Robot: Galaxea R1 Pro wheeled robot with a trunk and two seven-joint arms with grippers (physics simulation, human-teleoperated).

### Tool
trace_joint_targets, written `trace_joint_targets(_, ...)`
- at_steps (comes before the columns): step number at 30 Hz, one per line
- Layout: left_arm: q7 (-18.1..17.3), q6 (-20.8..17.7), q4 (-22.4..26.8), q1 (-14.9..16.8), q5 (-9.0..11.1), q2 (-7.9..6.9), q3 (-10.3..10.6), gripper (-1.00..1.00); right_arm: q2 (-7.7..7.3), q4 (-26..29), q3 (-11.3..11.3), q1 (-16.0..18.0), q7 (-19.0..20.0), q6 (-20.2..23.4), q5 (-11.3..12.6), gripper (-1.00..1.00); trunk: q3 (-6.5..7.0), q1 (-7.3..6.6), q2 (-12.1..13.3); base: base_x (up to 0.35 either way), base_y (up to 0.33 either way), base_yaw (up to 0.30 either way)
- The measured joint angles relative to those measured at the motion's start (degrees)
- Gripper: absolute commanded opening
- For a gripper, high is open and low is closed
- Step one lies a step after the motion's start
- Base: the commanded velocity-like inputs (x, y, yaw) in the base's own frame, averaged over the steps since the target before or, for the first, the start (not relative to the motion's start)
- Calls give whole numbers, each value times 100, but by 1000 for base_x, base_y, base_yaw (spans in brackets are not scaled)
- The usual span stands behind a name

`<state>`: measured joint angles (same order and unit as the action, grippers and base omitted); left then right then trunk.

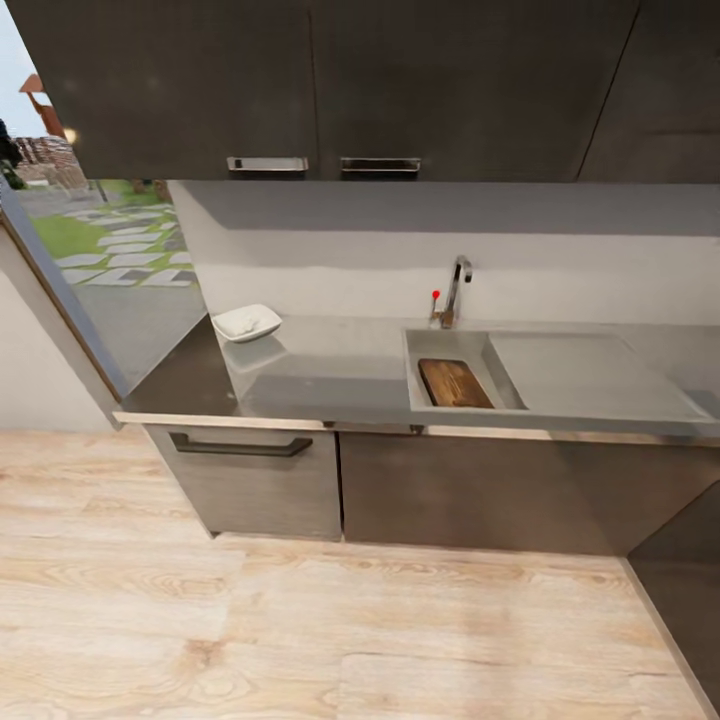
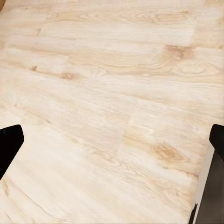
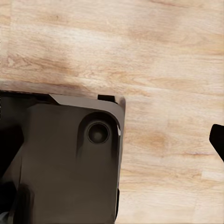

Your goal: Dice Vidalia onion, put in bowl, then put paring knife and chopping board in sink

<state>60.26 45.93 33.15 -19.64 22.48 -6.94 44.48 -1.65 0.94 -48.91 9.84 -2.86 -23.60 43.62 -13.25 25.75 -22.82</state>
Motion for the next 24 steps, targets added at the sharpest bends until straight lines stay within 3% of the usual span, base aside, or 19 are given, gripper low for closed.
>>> trace_joint_targets(24, 0, 0, 0, 0, 3, 9, -4, 100, 41, 12, 0, 0, 0, 0, 0, 100, 219, 0, 0, 0, 0, 0)
